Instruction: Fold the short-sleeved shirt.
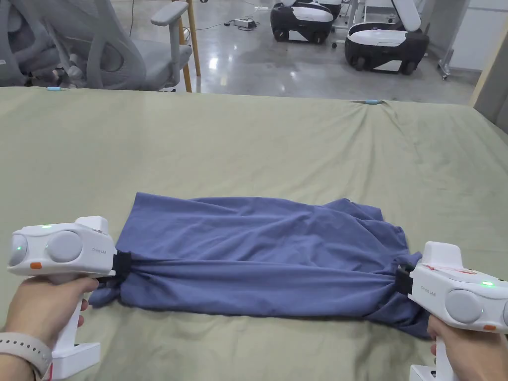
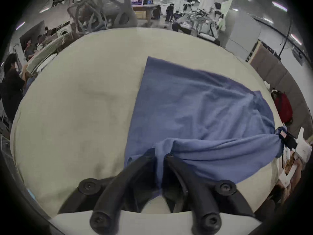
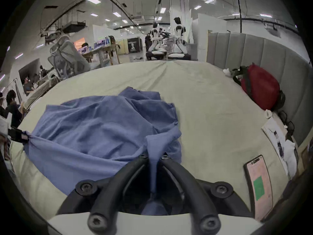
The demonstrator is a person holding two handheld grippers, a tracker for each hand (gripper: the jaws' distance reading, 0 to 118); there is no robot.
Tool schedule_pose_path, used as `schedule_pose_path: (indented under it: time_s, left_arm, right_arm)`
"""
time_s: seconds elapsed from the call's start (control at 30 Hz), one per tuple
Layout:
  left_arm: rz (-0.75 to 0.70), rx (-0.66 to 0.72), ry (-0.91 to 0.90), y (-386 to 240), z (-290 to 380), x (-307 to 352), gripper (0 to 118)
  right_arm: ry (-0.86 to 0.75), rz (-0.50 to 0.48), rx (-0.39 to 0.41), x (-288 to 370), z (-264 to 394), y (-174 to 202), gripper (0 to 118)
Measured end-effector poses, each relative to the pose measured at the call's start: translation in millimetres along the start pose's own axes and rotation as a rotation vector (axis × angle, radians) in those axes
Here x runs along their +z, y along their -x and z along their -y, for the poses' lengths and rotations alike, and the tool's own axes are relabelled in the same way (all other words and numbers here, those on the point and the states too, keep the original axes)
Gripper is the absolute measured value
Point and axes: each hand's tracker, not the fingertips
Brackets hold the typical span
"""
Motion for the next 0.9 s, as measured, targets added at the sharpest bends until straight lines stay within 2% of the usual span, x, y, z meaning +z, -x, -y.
schedule_pose_path:
  time_s: [0.03,0.07,0.1,0.13,0.2,0.23,0.27,0.3,0.33,0.37,0.4,0.43,0.47,0.53,0.63,0.7,0.77,0.8,0.83,0.87,0.9]
  left_arm:
    - [-0.013,0.000,-0.081,-4.1,4.1,13.3,64]
    - [-0.018,-0.025,-0.151,-11.0,10.7,27.5,87]
    - [-0.015,-0.061,-0.201,-19.3,17.8,39.2,102]
    - [-0.006,-0.113,-0.294,-31.5,27.7,51.6,105]
    - [0.002,-0.218,-0.443,-56.4,49.4,69.0,101]
    - [0.007,-0.259,-0.482,-66.9,58.3,75.9,98]
    - [-0.012,-0.291,-0.545,-77.8,68.7,81.5,92]
    - [-0.028,-0.323,-0.598,-86.2,77.8,87.1,82]
    - [-0.041,-0.344,-0.617,-92.0,83.9,91.1,62]
    - [-0.045,-0.360,-0.618,-92.0,85.8,89.0,53]
    - [-0.050,-0.369,-0.606,-94.7,88.8,90.6,53]
    - [-0.053,-0.384,-0.581,-95.2,89.0,89.5,6]
    - [-0.061,-0.387,-0.560,-95.9,90.4,89.5,0]
    - [-0.016,-0.354,-0.484,-81.0,82.6,86.5,0]
    - [-0.092,-0.285,-0.406,-50.7,77.9,78.1,0]
    - [-0.073,-0.126,-0.307,-19.3,71.7,66.5,0]
    - [-0.041,-0.057,-0.272,3.9,71.5,59.1,0]
    - [-0.023,-0.043,-0.288,11.8,72.7,57.2,16]
    - [-0.026,-0.028,-0.290,17.0,72.7,54.7,62]
    - [-0.037,-0.019,-0.282,18.8,71.4,49.4,95]
    - [-0.036,-0.015,-0.269,14.7,72.7,47.8,115]
  right_arm:
    - [-0.017,0.021,0.016,10.6,-2.0,2.5,75]
    - [-0.045,0.051,0.048,25.0,-4.2,7.5,98]
    - [-0.086,0.053,0.088,38.7,-4.2,14.0,108]
    - [-0.159,0.051,0.133,55.9,-3.1,23.7,108]
    - [-0.243,0.022,0.204,81.5,0.3,47.4,108]
    - [-0.250,-0.015,0.230,88.4,2.7,54.8,105]
    - [-0.242,-0.051,0.254,94.6,6.2,62.2,95]
    - [-0.234,-0.061,0.251,99.5,10.7,70.7,74]
    - [-0.245,-0.080,0.238,104.1,14.5,73.8,53]
    - [-0.249,-0.114,0.211,107.1,17.7,75.0,42]
    - [-0.248,-0.110,0.194,106.9,20.3,75.7,42]
    - [-0.247,-0.097,0.191,105.5,22.7,77.3,2]
    - [-0.253,-0.088,0.189,107.1,26.1,75.5,0]
    - [-0.220,-0.123,0.172,109.7,28.1,68.5,0]
    - [-0.234,-0.092,0.170,113.3,31.2,60.2,0]
    - [-0.220,-0.074,0.148,110.2,30.8,51.3,0]
    - [-0.213,-0.063,0.123,107.0,32.9,40.5,0]
    - [-0.204,-0.057,0.121,105.1,33.6,35.5,0]
    - [-0.195,-0.044,0.120,102.8,32.3,35.0,0]
    - [-0.193,-0.039,0.116,101.7,33.1,30.3,0]
    - [-0.189,-0.035,0.108,100.3,33.5,25.8,0]
